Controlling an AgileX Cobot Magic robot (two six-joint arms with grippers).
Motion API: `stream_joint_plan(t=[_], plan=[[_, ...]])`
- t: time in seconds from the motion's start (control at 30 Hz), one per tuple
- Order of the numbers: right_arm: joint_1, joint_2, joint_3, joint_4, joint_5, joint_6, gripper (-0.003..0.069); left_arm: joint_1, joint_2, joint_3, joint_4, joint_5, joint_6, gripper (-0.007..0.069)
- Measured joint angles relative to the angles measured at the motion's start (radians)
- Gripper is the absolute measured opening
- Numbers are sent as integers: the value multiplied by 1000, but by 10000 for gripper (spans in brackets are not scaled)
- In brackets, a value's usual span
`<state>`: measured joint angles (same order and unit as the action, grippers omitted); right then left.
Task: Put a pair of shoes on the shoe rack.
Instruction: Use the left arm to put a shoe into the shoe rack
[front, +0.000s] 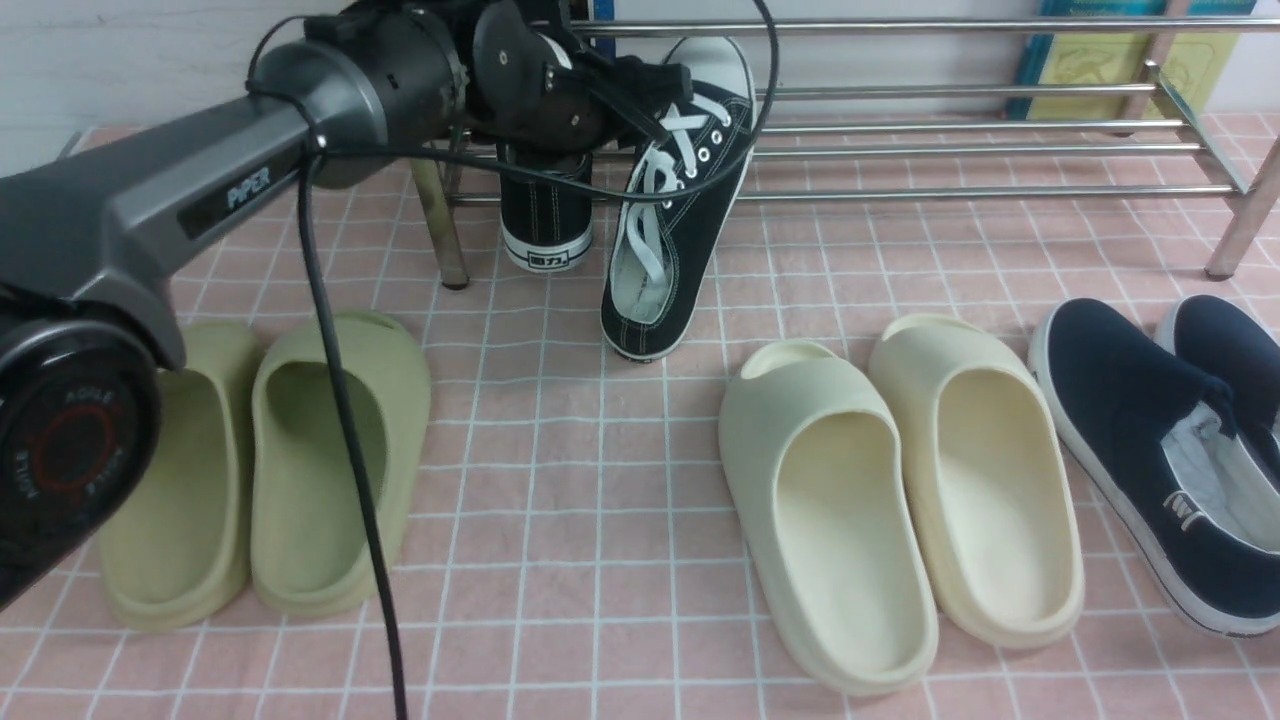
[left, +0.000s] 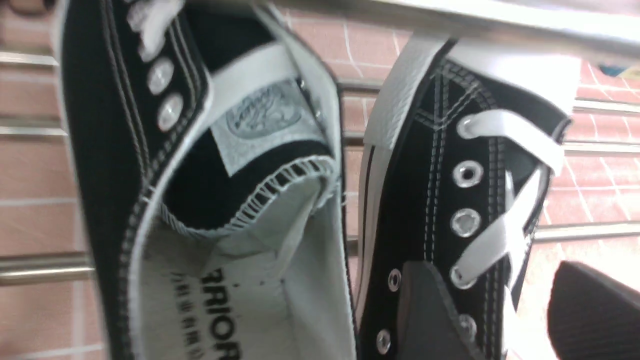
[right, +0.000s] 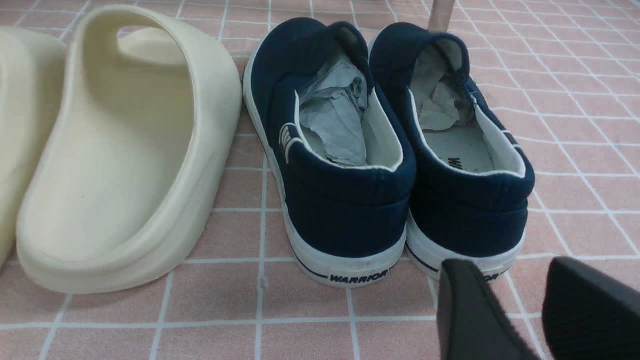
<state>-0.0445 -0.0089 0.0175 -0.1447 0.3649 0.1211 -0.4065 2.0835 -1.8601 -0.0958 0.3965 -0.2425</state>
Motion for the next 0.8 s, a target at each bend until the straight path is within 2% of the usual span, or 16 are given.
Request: stream_joint_plan(t=[0.07,0.27,0.3,0.33,0.5,0.57,0.67,0.8], plan=[[0,0,0,0,0,0,240,0,-13,0,22,32,1,317],[0,0,0,-4,0,0,240,0,-126,0,136,297,14,60],[0,0,0,-4,0,0,240,0,-130,0,137,316,17,54],[0,0,0,-4,0,0,240,0,-156,19,136,384,40,16],[0,0,0,-4,0,0,240,0,-177,152,48,451,123,2],[0,0,0,-4,0,0,240,-3,-151,267,-74,395,206,2],[0,0,0,-6,0,10,240,-11,-92,327,-179,284,286,2],[0,0,0,-11,0,41,240,-12,-23,313,-260,187,340,2]])
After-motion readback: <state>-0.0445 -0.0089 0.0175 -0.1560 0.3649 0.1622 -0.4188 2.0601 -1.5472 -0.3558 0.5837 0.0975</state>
